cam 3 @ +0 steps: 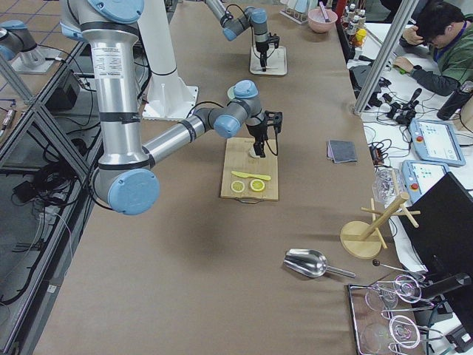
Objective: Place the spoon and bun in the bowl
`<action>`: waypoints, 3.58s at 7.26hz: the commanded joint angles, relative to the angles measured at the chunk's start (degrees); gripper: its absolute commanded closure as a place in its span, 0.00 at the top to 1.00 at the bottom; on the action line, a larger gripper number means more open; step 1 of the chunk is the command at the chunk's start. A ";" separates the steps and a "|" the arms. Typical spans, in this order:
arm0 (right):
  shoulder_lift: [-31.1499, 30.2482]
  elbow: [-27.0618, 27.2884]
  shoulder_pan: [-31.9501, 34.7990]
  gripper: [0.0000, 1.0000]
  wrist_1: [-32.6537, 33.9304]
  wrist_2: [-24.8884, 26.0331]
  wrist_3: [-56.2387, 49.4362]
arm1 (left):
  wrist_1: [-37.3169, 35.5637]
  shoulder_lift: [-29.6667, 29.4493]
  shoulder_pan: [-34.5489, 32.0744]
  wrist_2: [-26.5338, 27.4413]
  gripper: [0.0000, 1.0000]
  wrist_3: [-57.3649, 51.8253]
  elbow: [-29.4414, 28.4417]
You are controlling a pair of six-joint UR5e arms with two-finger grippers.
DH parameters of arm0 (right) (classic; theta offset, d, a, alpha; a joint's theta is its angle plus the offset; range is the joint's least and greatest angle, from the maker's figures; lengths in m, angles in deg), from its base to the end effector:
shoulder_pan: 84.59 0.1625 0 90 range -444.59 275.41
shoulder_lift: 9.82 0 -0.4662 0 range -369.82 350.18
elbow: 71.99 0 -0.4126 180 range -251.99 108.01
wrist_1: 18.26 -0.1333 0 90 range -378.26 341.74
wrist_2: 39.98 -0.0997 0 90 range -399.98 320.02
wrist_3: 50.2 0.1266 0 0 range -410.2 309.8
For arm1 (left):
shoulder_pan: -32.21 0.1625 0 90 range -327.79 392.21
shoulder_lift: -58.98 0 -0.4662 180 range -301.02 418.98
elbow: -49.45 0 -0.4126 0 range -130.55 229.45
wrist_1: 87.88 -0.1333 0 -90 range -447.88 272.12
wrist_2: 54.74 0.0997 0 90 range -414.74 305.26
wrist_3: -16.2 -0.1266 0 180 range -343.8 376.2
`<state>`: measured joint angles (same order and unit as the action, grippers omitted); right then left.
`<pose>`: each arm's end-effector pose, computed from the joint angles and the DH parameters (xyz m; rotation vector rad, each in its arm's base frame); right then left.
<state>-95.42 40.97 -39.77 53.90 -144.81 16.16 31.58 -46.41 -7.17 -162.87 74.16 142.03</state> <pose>-0.3256 -0.4658 0.4532 0.2390 -0.7882 0.2465 0.4600 -0.4991 0.4927 0.2368 0.8398 0.0111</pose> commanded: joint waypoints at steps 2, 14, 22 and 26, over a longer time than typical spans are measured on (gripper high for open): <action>0.00 0.24 -0.09 1.00 0.00 -0.02 0.00 | -0.10 0.27 0.00 -0.07 0.00 0.57 0.92; 0.35 0.33 -0.97 1.00 0.09 0.51 1.06 | -10.30 -14.22 16.17 7.93 0.00 27.29 11.67; 0.53 0.86 -1.32 1.00 0.09 0.51 1.76 | -10.65 -14.15 15.39 9.34 0.98 23.89 11.92; 2.01 -0.45 -9.38 0.98 2.35 8.84 4.29 | -18.04 -6.69 1.80 0.23 0.98 2.47 16.66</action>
<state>-94.28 41.19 -46.11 54.77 -138.88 19.07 14.29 -55.66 -0.25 -158.38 83.05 158.23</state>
